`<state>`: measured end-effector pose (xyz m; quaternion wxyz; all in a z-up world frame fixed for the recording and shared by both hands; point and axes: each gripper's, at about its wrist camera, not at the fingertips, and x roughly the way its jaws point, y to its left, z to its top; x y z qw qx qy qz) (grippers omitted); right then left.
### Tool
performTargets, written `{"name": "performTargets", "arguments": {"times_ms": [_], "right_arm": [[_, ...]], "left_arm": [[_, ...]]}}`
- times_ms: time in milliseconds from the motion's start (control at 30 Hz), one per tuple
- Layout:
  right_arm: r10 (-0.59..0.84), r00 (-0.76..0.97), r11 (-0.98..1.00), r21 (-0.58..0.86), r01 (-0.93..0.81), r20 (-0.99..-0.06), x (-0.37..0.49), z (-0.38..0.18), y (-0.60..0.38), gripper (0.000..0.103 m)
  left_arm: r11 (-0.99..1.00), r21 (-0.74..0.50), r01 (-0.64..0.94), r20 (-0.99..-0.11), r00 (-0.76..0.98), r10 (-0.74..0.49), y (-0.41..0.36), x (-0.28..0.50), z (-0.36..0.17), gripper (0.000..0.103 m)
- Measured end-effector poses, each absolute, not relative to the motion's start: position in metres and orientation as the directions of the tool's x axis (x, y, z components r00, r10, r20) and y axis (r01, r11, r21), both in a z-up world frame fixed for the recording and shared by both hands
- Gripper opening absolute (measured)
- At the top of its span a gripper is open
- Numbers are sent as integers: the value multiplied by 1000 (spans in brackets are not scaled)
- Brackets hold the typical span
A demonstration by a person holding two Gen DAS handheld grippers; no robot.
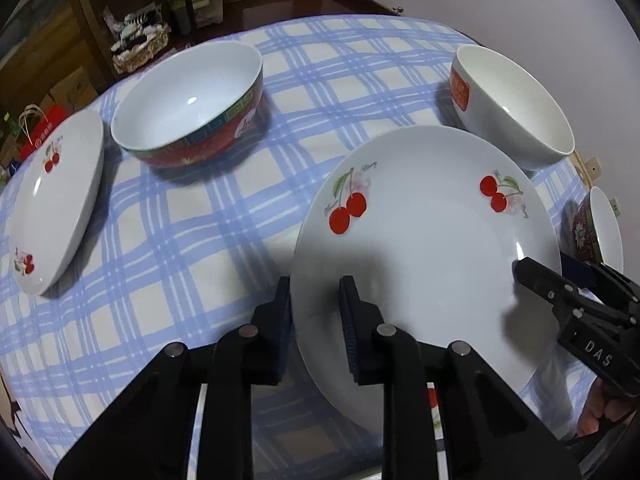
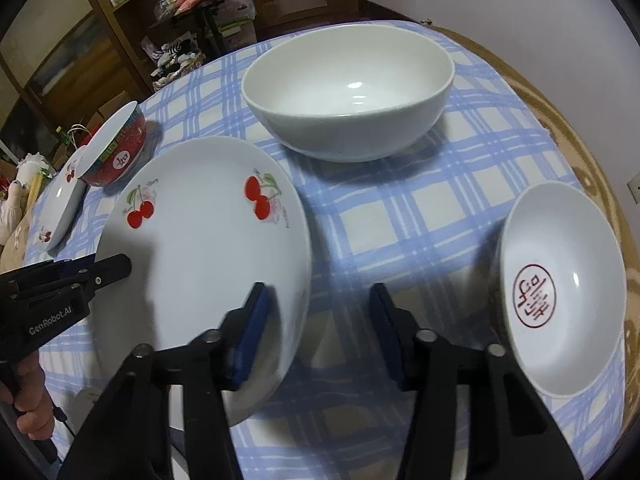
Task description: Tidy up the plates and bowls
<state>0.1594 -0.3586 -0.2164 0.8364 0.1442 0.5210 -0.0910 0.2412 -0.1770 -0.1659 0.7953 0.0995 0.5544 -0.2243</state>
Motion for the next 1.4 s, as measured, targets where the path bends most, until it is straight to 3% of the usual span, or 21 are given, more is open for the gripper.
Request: {"name": "performTargets", "arguments": {"times_ms": [167,1400], "right_arm": [[53,448,934,203,295,-893,160,-216,-355,17],[126,504,917,295,270,-855,146,-195,-349,12]], "left_arm": [[874,-121,471,-915,288,-282,-172,239,-165,19],[894,-202,399,-907,268,-325,-141,242,-142,14]]}}
